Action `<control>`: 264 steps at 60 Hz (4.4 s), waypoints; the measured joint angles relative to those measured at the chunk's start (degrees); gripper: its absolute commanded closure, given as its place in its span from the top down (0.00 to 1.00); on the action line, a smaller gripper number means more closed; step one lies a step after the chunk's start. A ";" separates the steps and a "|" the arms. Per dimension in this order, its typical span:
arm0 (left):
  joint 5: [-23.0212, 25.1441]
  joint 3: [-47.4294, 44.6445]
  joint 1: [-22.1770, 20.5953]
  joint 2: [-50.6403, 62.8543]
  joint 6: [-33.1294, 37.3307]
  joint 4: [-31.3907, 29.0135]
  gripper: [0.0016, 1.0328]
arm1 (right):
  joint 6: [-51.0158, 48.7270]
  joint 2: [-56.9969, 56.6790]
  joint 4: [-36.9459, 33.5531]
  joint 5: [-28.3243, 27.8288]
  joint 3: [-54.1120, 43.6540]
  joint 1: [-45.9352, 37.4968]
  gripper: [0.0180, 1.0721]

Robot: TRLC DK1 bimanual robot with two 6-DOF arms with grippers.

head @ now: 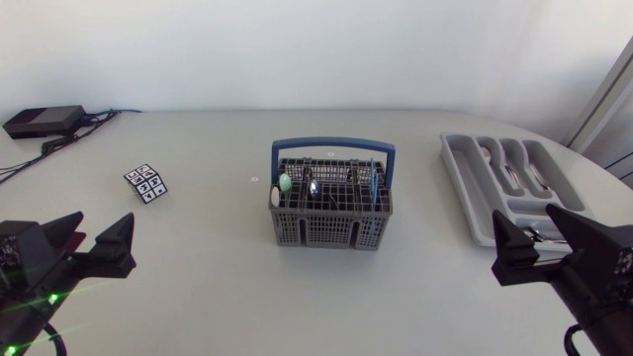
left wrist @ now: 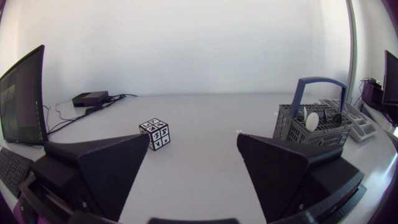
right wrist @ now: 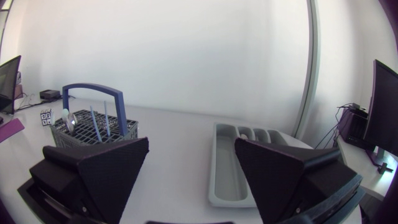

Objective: Transfer all utensils from the basket to the drawer tray.

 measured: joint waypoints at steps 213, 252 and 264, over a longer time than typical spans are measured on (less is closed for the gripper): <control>6.73 27.28 -29.88 38.86 16.37 -12.07 0.94 | -14.21 70.25 -39.47 -18.03 61.75 -19.54 0.05; 2.64 34.05 -40.59 46.69 29.35 -10.34 0.94 | -12.63 100.52 -42.45 -16.52 82.55 -20.90 0.24; 2.62 35.93 -41.57 50.14 33.90 -9.05 0.93 | -11.93 105.44 -42.40 -14.14 85.48 -20.09 0.74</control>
